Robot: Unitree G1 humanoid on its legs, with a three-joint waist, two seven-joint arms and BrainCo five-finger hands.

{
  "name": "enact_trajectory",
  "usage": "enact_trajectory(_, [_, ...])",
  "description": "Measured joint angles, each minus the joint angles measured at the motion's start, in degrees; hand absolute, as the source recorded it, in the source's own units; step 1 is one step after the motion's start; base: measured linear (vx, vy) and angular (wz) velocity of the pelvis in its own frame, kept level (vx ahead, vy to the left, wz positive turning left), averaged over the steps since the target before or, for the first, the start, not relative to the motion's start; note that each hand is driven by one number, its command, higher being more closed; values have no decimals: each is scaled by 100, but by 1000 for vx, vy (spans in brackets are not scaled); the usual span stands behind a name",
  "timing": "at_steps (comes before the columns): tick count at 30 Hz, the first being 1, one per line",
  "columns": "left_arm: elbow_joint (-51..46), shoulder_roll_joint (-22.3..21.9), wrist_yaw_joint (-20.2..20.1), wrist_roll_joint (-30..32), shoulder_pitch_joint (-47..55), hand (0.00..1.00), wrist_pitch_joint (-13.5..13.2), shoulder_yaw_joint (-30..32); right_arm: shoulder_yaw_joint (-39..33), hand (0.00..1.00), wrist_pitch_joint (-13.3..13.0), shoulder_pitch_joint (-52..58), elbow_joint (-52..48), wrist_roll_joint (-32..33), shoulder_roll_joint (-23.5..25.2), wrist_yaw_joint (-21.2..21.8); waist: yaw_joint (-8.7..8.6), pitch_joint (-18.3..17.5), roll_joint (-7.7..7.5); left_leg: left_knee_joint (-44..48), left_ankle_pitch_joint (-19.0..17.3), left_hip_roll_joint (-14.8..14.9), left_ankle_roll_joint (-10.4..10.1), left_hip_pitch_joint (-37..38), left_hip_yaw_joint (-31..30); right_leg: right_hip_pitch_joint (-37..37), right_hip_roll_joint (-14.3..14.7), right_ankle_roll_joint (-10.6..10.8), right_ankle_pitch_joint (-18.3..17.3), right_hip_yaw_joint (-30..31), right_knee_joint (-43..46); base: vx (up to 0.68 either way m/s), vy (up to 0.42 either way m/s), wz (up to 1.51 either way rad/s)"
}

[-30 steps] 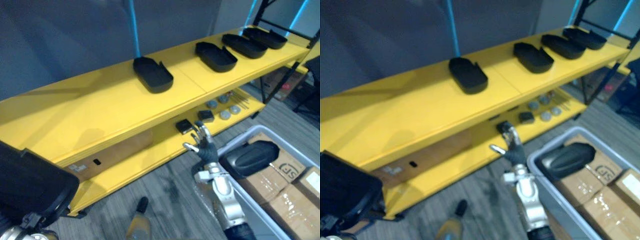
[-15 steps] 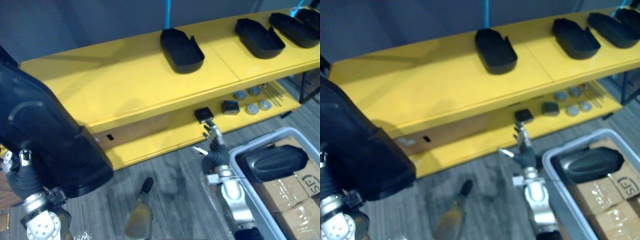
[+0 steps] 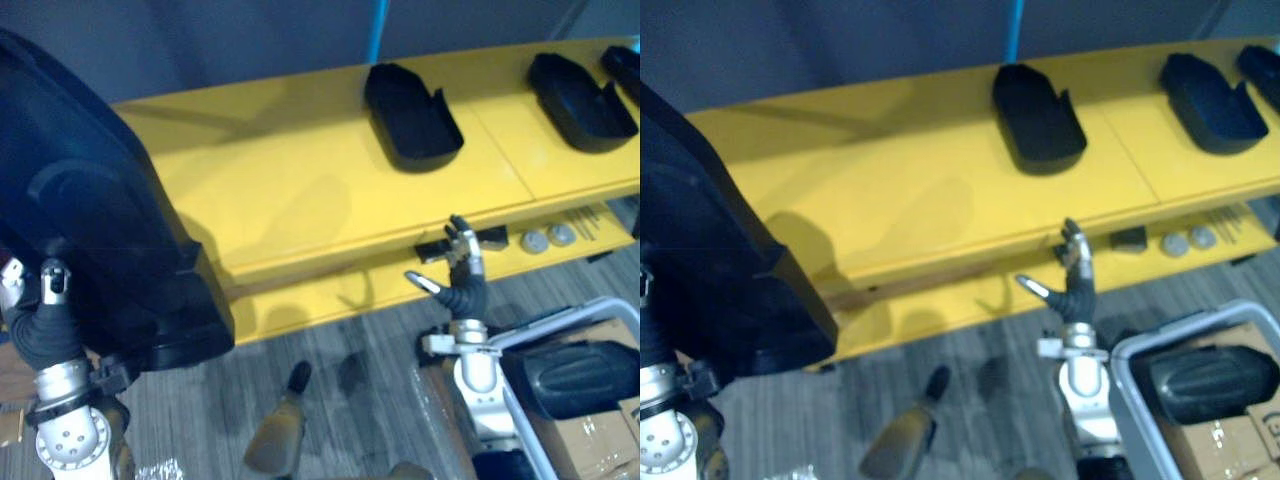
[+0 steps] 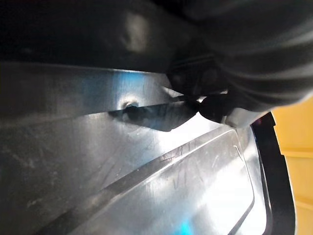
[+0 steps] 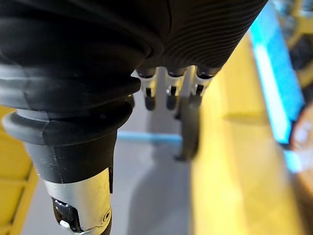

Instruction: Walk over and take plastic housings, then place them on the shelf

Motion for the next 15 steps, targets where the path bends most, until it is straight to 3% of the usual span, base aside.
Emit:
enact_trajectory(1, [1, 11, 22, 96, -121, 100, 16, -19, -98, 0, -9, -4, -1, -5, -7, 1, -22, -8, 36, 16, -97, 61, 20, 119, -7, -162, 186, 8, -285, 0, -357, 100, 61, -3])
enact_trajectory(5, [4, 5, 126, 126, -448, 100, 129, -46, -365, 0, -105, -4, -75, 172, -158, 44, -177, -19, 83, 109, -386, 110, -41, 280, -317, -297, 614, -27, -414, 469, -2250, 17, 37, 36])
enact_trajectory(8, [43, -28, 96, 122, -451, 100, 169, -268, -423, 0, -105, 35, -174, 471, -301, 346, -284, -163, 16, 95, -530, 119, -199, 279, -626, -331, 829, 242, -204, 950, -3245, -73, -127, 69])
enact_trajectory(9, [37, -25, 91, 123, -450, 100, 175, -320, -431, 0, -103, 33, -247, 521, -304, 427, -264, -234, -96, 85, -581, 89, -270, 269, -644, -288, 831, 177, -99, 897, -3473, 56, -351, 63])
enact_trajectory(10, [44, -63, 96, 169, -455, 100, 235, -360, -431, 0, -104, -8, -305, 581, -330, 554, -253, -324, -238, 99, -665, 17, -396, 244, -596, -118, 761, 388, 381, 793, -3758, 106, -382, 65])
enact_trajectory(11, [53, -271, 102, 177, -423, 100, 316, -468, -477, 0, -104, -62, -272, 638, -440, 646, -292, -382, -31, 127, -704, 232, -446, 233, -353, 34, 860, 486, 420, 583, -3846, 192, -402, 64])
enact_trajectory(12, [20, -490, 96, 190, -329, 100, 382, -605, -506, 0, -107, -85, -268, 712, -599, 668, -278, -522, 187, 71, -623, 547, -625, 244, 20, 147, 1047, 434, 436, 431, -3975, 201, -296, 38])
enact_trajectory(15, [-180, -850, 107, 192, -109, 100, 452, -635, -530, 0, -107, -212, -285, 776, -680, 624, -200, -738, 524, -368, -474, 907, -819, 557, 451, 361, 1337, 433, 436, 295, -4147, 201, -211, 7])
